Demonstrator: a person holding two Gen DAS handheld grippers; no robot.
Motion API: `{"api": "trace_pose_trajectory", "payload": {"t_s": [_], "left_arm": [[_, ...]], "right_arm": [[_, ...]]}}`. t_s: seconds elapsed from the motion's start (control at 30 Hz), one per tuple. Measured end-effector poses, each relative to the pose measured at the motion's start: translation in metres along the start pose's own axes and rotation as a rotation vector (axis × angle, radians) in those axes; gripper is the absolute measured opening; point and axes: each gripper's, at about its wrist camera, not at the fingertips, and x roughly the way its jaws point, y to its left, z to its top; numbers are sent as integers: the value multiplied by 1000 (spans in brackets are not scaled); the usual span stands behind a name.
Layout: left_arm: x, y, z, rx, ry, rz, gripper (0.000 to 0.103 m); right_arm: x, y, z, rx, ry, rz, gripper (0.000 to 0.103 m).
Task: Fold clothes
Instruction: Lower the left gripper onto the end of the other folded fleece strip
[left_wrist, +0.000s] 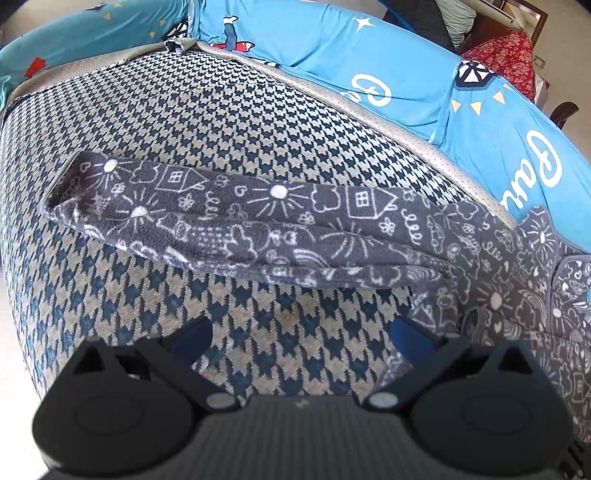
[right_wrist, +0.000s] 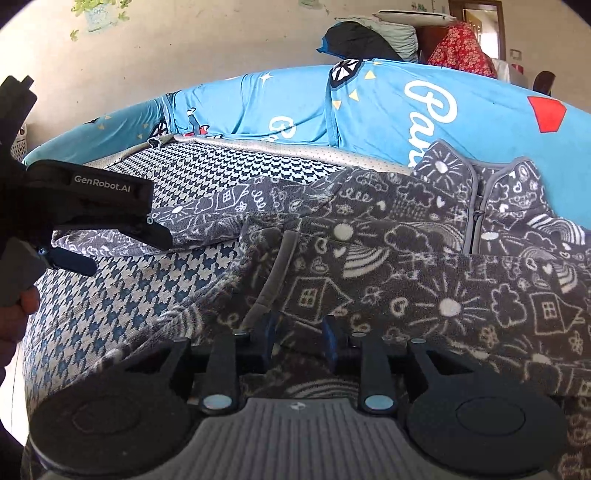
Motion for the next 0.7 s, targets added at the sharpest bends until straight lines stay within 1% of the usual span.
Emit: {"api": "trace_pose_trajectory", "payload": {"t_s": [0.07,0.2,0.27,0.37,0.43,0.47,0.53,0.6,0.7], "left_arm": [[-1,7,4,-18,-8,20,103],[-3,27,12,-76,-25,55,103],[-3,38,15,-101,-31,72,103],[-4,56,20,-138,-42,96,103],[-4,69,22,-171,-52,94,103],[-5,76,23,-188,-58,90,103],[-5,90,24,-223,-72,79,103],[-7,102,26,-250,-98,80,103],[-11,123,30,-278,-157,102,103]], "right_arm": [[-9,1,-1,-2,-3,-6,29],[-28,6,-3,-6,-10,-36,34],[-38,6,-6,25,-7,-53,36],[-53,6,-15,86,14,-48,38],[-62,7,-21,97,26,-48,40],[-65,8,-23,90,30,-54,42],[-67,11,-27,70,32,-67,44],[-66,12,-28,60,37,-76,44],[-61,11,-28,51,46,-86,44]]}}
